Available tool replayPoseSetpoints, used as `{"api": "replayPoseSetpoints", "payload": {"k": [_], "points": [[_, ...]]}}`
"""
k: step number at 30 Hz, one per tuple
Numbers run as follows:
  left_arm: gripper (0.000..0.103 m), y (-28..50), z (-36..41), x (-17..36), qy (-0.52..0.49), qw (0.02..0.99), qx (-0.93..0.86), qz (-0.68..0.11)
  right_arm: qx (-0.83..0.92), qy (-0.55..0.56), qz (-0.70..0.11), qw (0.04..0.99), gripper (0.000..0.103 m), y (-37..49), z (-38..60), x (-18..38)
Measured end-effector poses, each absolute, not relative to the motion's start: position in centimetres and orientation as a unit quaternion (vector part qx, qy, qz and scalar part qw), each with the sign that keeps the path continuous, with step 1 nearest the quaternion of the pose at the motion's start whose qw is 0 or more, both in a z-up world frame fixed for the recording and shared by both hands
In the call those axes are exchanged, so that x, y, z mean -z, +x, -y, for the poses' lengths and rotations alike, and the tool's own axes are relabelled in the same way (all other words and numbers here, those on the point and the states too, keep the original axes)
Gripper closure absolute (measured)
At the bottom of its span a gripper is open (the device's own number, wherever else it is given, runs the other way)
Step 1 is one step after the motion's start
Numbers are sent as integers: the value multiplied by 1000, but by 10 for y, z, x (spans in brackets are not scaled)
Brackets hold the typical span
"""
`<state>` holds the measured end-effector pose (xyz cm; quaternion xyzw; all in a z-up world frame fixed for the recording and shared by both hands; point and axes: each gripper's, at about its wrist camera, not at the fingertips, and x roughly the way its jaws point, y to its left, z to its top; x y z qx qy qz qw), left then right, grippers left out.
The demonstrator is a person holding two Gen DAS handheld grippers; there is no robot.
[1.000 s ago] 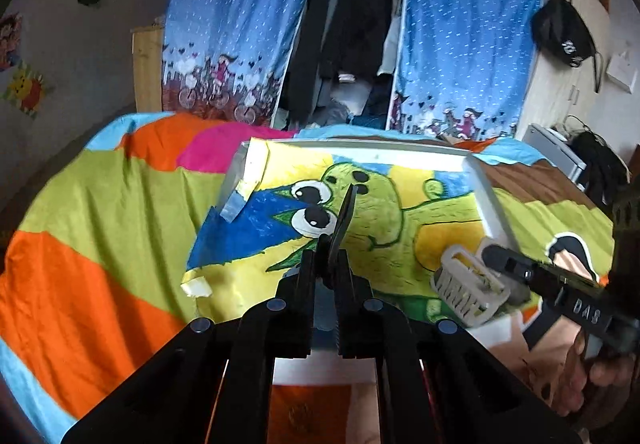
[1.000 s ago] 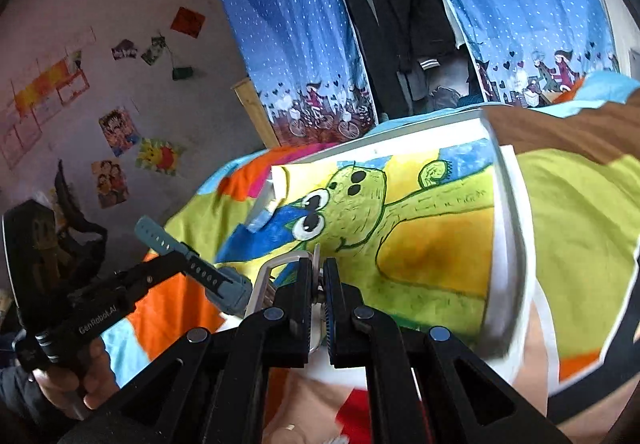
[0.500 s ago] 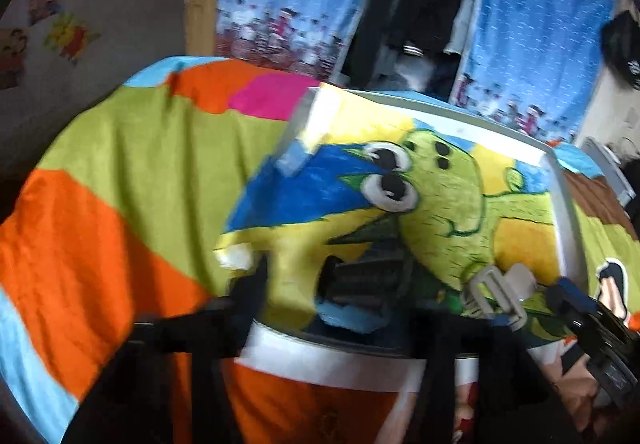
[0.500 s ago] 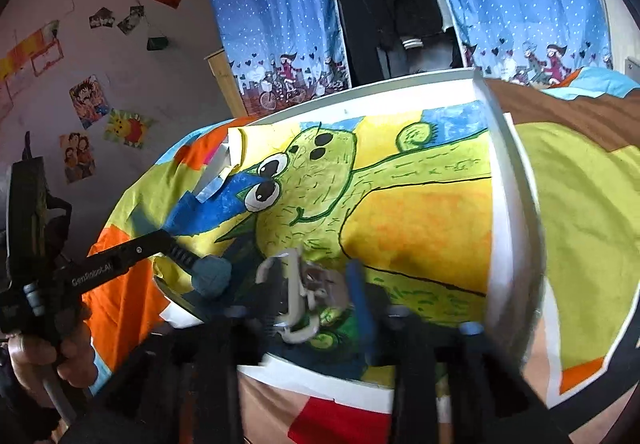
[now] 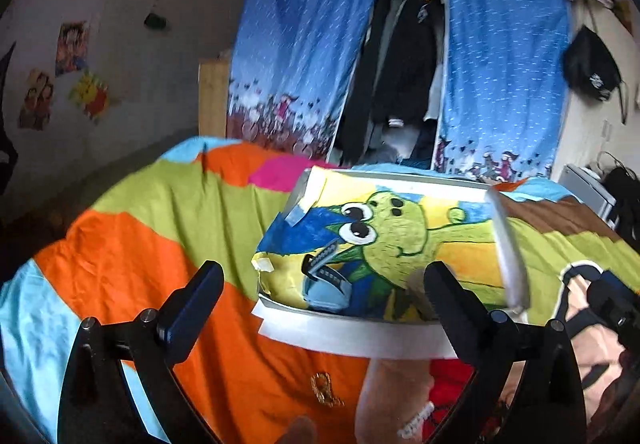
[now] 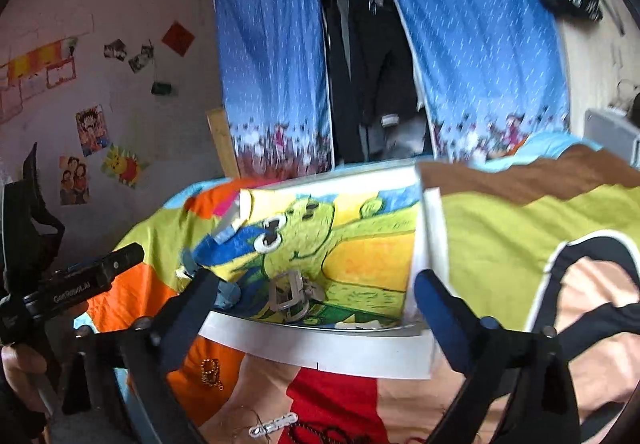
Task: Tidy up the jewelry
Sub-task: 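Carry the watch with the left tool into the tray while the right tool drops the keychain there, then move both tools back over the remaining jewelry on the duvet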
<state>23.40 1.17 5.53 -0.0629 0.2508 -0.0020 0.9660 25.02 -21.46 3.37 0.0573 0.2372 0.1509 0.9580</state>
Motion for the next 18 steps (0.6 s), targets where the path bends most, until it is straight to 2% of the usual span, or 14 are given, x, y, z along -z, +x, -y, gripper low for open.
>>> {"api": "replayPoseSetpoints", "payload": {"k": [9, 18], "points": [[4, 156, 8, -70, -59, 971, 40, -227, -121, 36, -184, 975, 0, 163, 231, -60], [4, 99, 22, -48, -51, 966, 62, -248, -109, 13, -184, 977, 0, 89, 239, -44]]}}
